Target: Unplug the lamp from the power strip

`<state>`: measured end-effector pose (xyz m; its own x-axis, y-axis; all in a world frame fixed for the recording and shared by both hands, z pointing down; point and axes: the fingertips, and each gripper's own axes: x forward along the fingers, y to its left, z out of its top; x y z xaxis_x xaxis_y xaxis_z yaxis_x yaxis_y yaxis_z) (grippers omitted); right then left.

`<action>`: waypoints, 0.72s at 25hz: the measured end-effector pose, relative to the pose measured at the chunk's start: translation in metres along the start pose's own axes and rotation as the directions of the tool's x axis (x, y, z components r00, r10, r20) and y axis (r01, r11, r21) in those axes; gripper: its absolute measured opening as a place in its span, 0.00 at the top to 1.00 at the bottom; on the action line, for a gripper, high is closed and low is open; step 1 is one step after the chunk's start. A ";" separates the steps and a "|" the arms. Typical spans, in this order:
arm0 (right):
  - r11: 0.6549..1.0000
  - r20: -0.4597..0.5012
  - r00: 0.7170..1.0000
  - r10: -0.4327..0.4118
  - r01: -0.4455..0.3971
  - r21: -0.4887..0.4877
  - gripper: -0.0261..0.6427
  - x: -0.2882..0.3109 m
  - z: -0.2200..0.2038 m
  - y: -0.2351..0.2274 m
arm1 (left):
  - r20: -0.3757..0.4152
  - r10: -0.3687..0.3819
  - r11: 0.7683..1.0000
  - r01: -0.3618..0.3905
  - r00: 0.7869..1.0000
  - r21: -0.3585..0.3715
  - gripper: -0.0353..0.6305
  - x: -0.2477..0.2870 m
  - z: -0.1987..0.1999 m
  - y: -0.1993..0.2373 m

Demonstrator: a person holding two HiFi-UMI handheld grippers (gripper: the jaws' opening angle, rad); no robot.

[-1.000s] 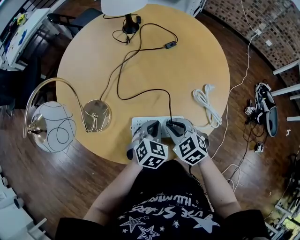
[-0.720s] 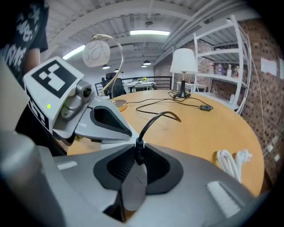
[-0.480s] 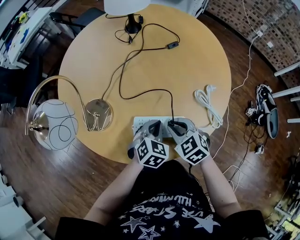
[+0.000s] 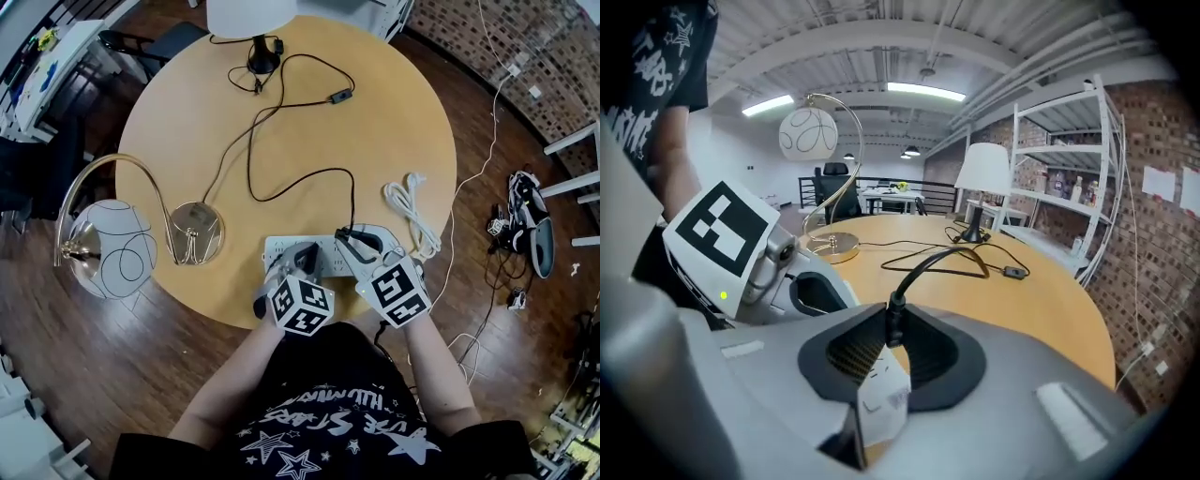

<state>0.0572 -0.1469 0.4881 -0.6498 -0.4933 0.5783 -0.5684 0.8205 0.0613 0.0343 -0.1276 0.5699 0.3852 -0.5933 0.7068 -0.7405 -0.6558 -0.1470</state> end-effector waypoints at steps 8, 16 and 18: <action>0.996 0.059 0.998 -0.020 0.015 0.090 0.87 -0.016 0.003 -0.010 | 0.053 0.011 0.999 -0.014 0.999 0.048 0.94 -0.003 0.002 -0.003; 0.995 0.167 0.985 -0.038 0.022 0.093 0.87 -0.038 0.037 -0.011 | 0.312 0.158 0.986 -0.130 0.937 -0.107 0.94 -0.050 0.051 0.039; 0.994 0.209 0.977 -0.042 0.019 0.109 0.87 -0.044 0.049 -0.010 | 0.394 0.204 0.977 -0.163 0.896 -0.136 0.94 -0.072 0.070 0.051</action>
<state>0.0669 -0.1478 0.4222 -0.7166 -0.5767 0.3923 -0.6324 0.7745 -0.0167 0.0076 -0.1511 0.4631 0.4108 -0.8494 0.3313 -0.8612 -0.4808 -0.1648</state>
